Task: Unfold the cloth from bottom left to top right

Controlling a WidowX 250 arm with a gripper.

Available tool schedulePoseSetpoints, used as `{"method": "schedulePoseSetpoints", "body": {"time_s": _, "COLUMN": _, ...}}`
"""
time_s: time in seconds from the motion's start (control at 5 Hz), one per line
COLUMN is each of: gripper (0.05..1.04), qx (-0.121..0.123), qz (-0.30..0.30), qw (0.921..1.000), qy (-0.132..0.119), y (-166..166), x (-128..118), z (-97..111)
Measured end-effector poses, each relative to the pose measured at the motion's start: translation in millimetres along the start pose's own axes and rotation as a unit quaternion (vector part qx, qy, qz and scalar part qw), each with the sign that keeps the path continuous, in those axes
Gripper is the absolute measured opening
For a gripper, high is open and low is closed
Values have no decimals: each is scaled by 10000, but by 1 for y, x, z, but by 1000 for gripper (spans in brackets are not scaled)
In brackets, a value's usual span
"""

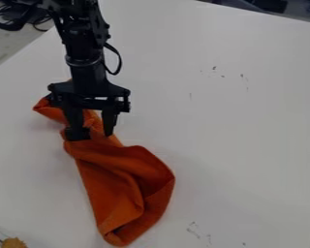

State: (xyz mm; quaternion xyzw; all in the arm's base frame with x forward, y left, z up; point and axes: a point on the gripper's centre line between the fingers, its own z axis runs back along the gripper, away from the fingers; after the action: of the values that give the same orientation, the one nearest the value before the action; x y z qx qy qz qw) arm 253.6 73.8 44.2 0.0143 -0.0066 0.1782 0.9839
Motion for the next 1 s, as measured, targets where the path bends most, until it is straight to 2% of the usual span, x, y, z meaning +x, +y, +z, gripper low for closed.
{"method": "schedulePoseSetpoints", "body": {"time_s": 0.2, "gripper": 381, "qx": 17, "qz": 24, "qw": 10000, "qy": -16, "y": 2, "x": 1, "z": 0}}
{"method": "schedulePoseSetpoints", "body": {"time_s": 0.4, "gripper": 144, "qx": 16, "qz": -42, "qw": 10000, "qy": 53, "y": 2, "x": -1, "z": -4}}
{"method": "schedulePoseSetpoints", "body": {"time_s": 0.6, "gripper": 57, "qx": 19, "qz": 3, "qw": 10000, "qy": 84, "y": 2, "x": -2, "z": -4}}
{"method": "schedulePoseSetpoints", "body": {"time_s": 0.8, "gripper": 73, "qx": 80, "qz": 49, "qw": 9998, "qy": 185, "y": 4, "x": -6, "z": -4}}
{"method": "schedulePoseSetpoints", "body": {"time_s": 1.0, "gripper": 218, "qx": 271, "qz": -57, "qw": 9996, "qy": 68, "y": -1, "x": 1, "z": 15}}
